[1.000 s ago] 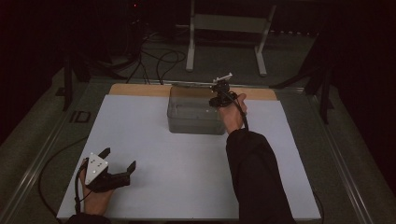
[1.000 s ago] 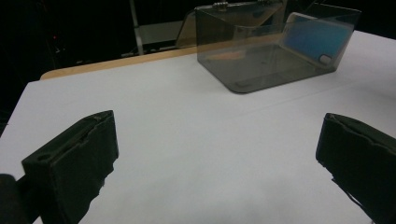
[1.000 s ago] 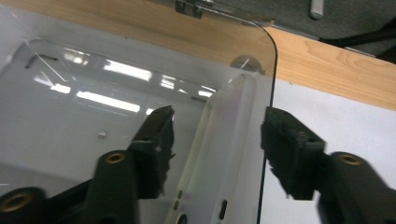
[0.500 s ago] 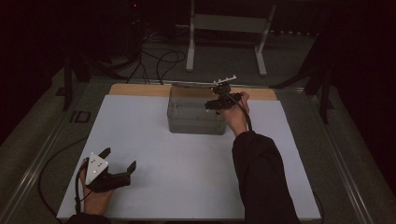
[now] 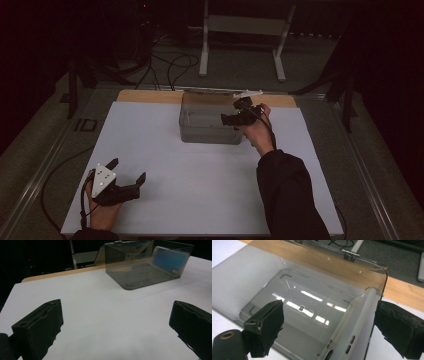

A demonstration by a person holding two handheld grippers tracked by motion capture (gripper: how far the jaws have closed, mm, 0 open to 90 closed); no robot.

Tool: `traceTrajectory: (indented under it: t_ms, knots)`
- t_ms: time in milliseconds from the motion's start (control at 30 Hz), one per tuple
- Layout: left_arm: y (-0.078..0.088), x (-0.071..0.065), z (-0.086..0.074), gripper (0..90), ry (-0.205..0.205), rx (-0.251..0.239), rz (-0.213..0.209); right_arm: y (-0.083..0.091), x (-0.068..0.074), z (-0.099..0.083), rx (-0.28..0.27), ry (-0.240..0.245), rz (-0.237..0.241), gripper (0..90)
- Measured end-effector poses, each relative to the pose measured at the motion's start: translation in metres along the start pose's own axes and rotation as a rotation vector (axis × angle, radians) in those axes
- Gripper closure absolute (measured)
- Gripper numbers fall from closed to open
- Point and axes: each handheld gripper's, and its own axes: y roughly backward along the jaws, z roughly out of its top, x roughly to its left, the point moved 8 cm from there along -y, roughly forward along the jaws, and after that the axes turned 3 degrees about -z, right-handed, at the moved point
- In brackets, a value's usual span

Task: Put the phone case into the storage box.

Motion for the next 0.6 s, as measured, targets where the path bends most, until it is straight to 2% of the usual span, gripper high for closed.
traceTrajectory:
  t_ms: [333,600]
  knots:
    - [0.000,0.000,0.000,0.1,0.002,0.002,0.001,0.028,0.001,-0.014,-0.096,0.013,0.053,9.0]
    - [0.000,0.001,-0.001,0.1,0.007,0.004,0.004,0.052,0.001,-0.030,-0.163,0.028,0.062,8.6]
